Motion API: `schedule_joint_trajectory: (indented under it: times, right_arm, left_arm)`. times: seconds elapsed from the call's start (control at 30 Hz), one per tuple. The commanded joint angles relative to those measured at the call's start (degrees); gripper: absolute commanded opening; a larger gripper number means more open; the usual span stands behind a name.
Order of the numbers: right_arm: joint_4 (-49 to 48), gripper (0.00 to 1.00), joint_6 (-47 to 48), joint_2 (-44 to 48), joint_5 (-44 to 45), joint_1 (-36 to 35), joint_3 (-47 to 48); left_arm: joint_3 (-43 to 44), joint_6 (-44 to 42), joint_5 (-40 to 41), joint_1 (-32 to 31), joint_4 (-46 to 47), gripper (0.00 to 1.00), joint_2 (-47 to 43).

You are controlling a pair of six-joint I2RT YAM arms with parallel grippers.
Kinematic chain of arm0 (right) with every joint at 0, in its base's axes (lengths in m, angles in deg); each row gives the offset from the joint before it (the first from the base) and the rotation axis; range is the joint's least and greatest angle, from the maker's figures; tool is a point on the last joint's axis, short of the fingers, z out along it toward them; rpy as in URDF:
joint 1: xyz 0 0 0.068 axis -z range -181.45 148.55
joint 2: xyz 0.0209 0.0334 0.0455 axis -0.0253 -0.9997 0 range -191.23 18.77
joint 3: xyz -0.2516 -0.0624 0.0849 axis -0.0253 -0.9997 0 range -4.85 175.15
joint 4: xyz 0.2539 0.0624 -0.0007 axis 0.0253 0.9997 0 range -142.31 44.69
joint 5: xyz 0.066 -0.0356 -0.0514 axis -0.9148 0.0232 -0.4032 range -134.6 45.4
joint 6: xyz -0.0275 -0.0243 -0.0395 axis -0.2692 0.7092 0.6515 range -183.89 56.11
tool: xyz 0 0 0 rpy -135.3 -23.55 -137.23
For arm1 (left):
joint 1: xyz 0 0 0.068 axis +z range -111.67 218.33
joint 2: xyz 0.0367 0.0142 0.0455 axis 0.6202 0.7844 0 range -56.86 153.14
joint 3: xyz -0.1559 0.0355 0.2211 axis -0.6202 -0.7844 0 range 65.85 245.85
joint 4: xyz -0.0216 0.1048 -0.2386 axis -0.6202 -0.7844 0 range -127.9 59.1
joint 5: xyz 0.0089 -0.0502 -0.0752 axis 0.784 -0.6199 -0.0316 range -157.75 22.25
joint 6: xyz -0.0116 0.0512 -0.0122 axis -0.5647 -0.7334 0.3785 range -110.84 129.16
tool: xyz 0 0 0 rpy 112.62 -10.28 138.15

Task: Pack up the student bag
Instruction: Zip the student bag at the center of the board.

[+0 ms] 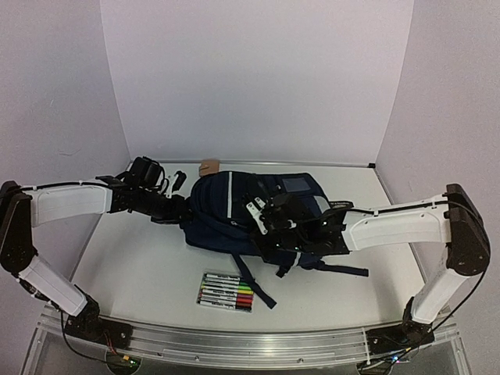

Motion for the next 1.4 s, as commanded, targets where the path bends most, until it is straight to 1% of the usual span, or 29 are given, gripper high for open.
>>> schedule_joint_trajectory:
  times: [0.0, 0.2, 0.37, 0.43, 0.53, 0.77, 0.87, 1.0, 1.07, 1.17, 1.2, 1.3, 1.33, 1.37]
  right_arm:
    - [-0.37, 0.31, -1.19, 2.79, 0.98, -1.53, 5.66]
    - [1.44, 0.62, 1.15, 0.11, 1.81, -4.78, 12.35]
    - [1.18, 0.82, 2.82, -4.18, 0.91, -5.36, 16.84]
    - [0.89, 0.88, 3.5, -5.83, 0.33, -5.67, 18.19]
    - [0.49, 0.92, 5.31, -8.56, -0.87, -6.24, 20.29]
    - [0.2, 0.93, 7.39, -13.43, -0.03, -6.9, 22.92]
    - [0.44, 0.91, 7.93, -15.84, 2.92, -7.6, 23.8]
    - [0.39, 0.89, 7.8, -18.33, 10.3, -8.05, 25.14]
    - [0.38, 0.86, 8.06, -19.38, 14.77, -8.18, 25.83]
    - [0.43, 0.67, 8.87, -21.0, 20.65, -8.3, 26.85]
    - [0.39, 0.58, 9.14, -21.22, 21.79, -8.37, 26.92]
    - [0.36, 0.18, 9.64, -21.37, 22.89, -8.44, 26.82]
    - [0.34, 0.07, 9.87, -21.25, 22.7, -8.5, 26.64]
    - [0.34, 0.0, 10.09, -21.0, 22.37, -8.66, 26.37]
  left_arm:
    - [1.34, -3.43, -6.5, -1.4, 1.58, 0.0, 0.12]
    - [0.97, -2.23, -6.3, -4.06, 1.15, 0.0, -1.64]
    - [1.45, -0.47, -5.13, -6.52, 1.51, 0.0, -2.94]
    - [1.38, 0.0, -4.96, -7.09, 1.84, 0.0, -3.52]
    - [0.54, 0.42, -3.59, -7.16, 2.11, 0.0, -4.7]
    - [-1.14, 1.31, -1.83, -7.16, 2.84, 0.0, -6.92]
    - [-1.11, 1.23, -1.38, -7.16, 2.92, 0.0, -6.74]
    - [-1.47, 1.4, -1.79, -7.16, 3.61, 0.0, -6.87]
    - [-1.73, 1.41, -1.65, -7.16, 3.7, 0.0, -7.26]
    - [-2.22, 1.48, -0.97, -7.16, 3.53, 0.0, -7.85]
    - [-2.37, 1.46, -0.7, -7.16, 3.48, 0.0, -8.04]
    - [-2.66, 1.35, 0.7, -7.16, 3.23, 0.0, -8.69]
    - [-2.7, 1.35, 1.77, -7.16, 3.06, 0.0, -8.81]
    - [-2.63, 1.35, 3.21, -7.16, 2.71, 0.0, -8.81]
